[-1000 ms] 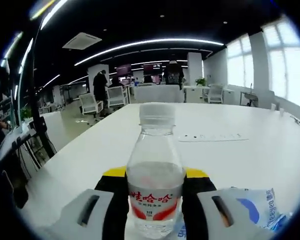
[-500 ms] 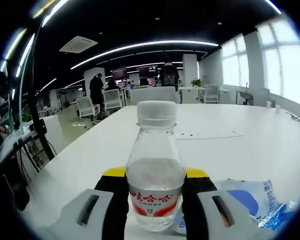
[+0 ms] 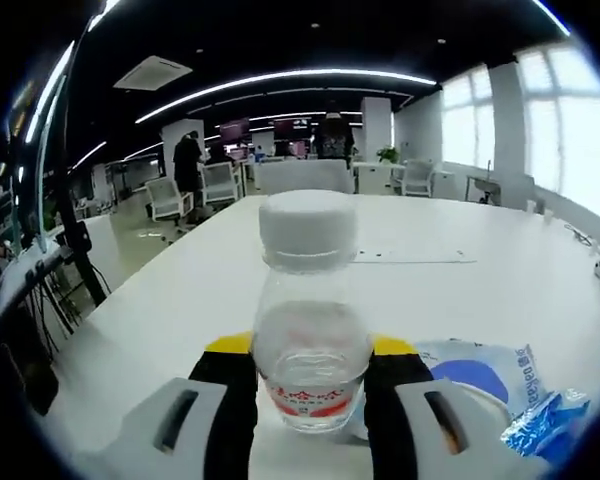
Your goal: Arrange the tabletop items into an orderly group along one side of the table until the central work area is clear of visible clutter.
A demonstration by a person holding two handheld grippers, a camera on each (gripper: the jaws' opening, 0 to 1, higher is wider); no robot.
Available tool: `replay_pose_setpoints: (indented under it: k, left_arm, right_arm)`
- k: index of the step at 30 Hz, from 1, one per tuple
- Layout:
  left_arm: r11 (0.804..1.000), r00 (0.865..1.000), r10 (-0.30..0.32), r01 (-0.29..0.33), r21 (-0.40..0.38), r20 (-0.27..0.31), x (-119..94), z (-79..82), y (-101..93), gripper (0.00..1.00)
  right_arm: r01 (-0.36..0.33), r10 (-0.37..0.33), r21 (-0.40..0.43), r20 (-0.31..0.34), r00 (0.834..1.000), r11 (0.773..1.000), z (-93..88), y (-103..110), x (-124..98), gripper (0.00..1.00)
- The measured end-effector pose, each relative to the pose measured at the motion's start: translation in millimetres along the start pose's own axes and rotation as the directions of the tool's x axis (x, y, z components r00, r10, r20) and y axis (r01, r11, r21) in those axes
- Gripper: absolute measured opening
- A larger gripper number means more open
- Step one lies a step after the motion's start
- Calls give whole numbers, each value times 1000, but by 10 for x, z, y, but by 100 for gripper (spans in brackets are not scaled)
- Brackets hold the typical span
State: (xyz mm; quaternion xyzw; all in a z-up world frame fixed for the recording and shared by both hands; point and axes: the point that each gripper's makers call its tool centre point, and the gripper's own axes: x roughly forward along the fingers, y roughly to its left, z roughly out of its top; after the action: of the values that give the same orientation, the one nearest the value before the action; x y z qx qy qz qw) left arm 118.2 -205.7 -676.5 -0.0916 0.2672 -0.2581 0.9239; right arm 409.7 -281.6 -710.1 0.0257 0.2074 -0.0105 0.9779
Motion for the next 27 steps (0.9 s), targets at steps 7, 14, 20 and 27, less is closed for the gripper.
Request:
replay_pose_setpoints:
  k: [7, 14, 20, 27]
  left_arm:
    - [1000, 1000, -2, 2, 3, 5, 0, 0, 9, 83]
    - [1000, 1000, -7, 7, -1, 7, -3, 5, -3, 82]
    - [1000, 1000, -12, 12, -1, 11, -5, 9, -5, 82]
    - [1000, 1000, -17, 17, -2, 19, -10, 24, -13, 82]
  right_arm:
    - [12, -12, 22, -4, 1000, 1000, -1, -34, 7, 39]
    - [-20, 20, -3, -28, 999, 1000, -19, -1, -5, 39]
    - [-80, 80, -5, -61, 995, 997, -48, 49, -47, 50]
    - [-106, 107, 26, -58, 993, 994, -39, -43, -144, 63]
